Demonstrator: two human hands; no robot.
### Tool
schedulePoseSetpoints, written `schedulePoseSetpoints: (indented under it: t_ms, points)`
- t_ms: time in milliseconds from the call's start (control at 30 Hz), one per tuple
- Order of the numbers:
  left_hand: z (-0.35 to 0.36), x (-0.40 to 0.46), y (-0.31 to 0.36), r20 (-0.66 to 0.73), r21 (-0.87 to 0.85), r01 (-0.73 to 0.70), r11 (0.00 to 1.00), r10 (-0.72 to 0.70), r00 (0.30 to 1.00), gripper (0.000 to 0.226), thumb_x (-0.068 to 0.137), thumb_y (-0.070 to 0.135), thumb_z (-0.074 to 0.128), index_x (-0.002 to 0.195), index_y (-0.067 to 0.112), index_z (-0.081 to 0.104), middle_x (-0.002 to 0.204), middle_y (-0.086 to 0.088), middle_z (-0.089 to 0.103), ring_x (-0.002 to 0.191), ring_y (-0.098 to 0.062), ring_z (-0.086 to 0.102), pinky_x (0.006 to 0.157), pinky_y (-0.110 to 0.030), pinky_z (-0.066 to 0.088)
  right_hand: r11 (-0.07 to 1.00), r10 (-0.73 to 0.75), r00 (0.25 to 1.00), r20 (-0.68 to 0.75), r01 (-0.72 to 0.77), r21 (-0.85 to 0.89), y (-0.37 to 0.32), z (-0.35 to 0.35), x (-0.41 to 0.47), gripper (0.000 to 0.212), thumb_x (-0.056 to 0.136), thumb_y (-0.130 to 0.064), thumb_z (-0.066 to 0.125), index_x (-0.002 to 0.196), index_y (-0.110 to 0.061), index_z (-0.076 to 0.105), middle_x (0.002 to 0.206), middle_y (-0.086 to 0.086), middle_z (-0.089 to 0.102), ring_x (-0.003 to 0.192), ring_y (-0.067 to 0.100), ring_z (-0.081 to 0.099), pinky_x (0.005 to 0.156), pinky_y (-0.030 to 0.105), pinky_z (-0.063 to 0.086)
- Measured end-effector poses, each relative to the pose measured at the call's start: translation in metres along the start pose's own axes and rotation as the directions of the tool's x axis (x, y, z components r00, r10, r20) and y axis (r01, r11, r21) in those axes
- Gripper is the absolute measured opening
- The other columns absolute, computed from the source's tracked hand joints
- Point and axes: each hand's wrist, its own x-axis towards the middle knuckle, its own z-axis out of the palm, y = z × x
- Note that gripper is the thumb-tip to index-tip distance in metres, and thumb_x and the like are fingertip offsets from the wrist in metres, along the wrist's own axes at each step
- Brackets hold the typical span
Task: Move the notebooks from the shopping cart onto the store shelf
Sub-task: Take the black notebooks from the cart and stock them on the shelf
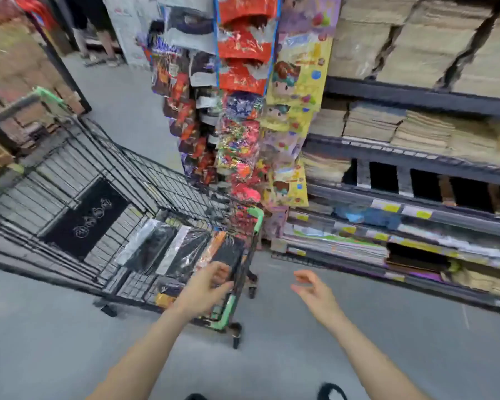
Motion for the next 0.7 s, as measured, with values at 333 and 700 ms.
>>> schedulePoseSetpoints:
  t_ms: [333, 700]
  points:
    - [-0.143, -0.029, -0.117, -0.067, -0.089, 0.105, 0.99, -0.111, 0.992, 0.019, 0.087, 0.02, 0.061, 0.106, 0.019, 0.058, 0.101, 0.002, 0.062, 0.091, -0.01, 0.059, 0.07, -0.013, 0.046, 0.998, 0.003, 0.996, 0.09, -0.008, 0.06, -0.086, 0.172, 0.011, 0.023, 0.089, -0.01, 0.055, 0.109, -0.021, 0.051, 0.108, 0.003, 0.056, 0.093, 0.012, 0.056, 0.072, 0.017, 0.044]
    - [-0.212, 0.068, -0.194, -0.005, -0.103, 0.246, 0.964, -0.247, 0.969, 0.02, 0.086, 0.018, 0.062, 0.105, 0.018, 0.057, 0.098, -0.004, 0.062, 0.092, -0.02, 0.06, 0.077, -0.02, 0.046, 0.991, 0.132, 0.989, 0.068, -0.133, 0.015, -0.102, 0.246, 0.101, 0.028, 0.09, -0.021, 0.055, 0.117, -0.023, 0.05, 0.108, -0.006, 0.056, 0.096, 0.005, 0.054, 0.075, 0.018, 0.044]
